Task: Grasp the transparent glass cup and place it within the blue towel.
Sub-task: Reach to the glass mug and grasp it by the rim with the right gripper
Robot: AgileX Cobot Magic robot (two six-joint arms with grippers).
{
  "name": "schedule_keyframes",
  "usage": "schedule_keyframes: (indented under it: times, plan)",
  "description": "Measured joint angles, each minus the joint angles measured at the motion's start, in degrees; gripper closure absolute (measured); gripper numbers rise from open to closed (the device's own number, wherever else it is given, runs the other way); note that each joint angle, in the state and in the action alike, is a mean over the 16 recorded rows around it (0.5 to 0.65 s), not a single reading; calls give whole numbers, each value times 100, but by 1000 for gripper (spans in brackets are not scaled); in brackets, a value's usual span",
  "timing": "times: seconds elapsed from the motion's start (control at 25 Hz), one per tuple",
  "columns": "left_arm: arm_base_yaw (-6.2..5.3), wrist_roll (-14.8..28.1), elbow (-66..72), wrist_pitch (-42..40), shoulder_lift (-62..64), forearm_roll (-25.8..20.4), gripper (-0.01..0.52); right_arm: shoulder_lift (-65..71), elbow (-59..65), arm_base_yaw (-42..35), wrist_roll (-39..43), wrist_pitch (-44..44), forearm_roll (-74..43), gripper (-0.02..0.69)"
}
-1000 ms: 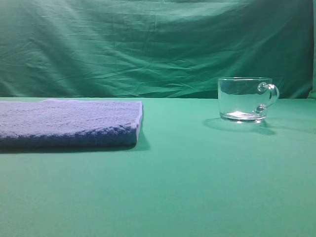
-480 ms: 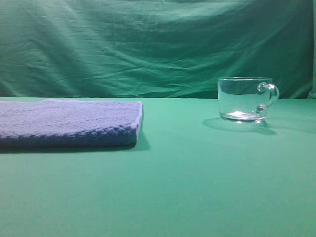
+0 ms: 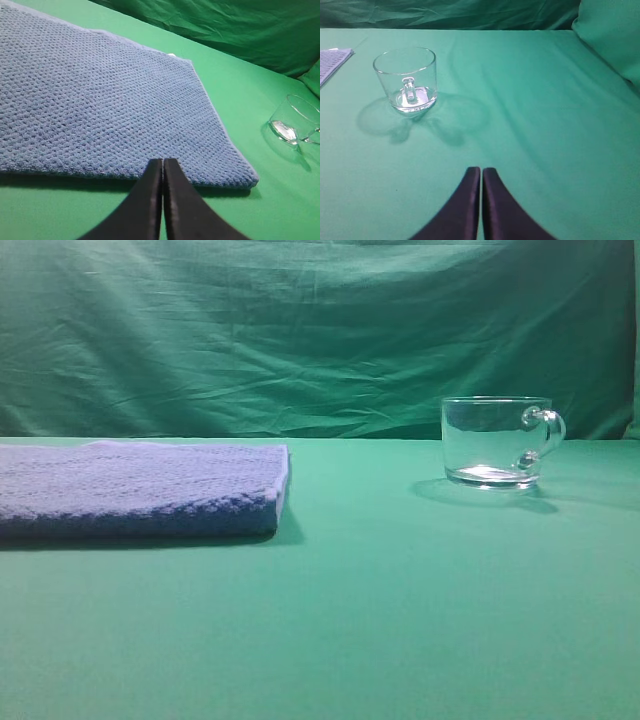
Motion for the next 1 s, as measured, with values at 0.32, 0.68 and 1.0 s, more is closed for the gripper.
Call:
schedule_keyframes:
  times: [0.32, 0.68, 1.0]
  plan:
    - [0, 0, 0, 0, 0, 0, 514, 887, -742, 0, -313, 171, 520, 665]
    - [0, 0, 0, 0, 0, 0, 514, 3302, -2069, 0, -1059, 785, 632, 665]
    - [0, 0, 0, 0, 0, 0, 514, 5521, -3270, 0, -1700, 1402, 654, 665]
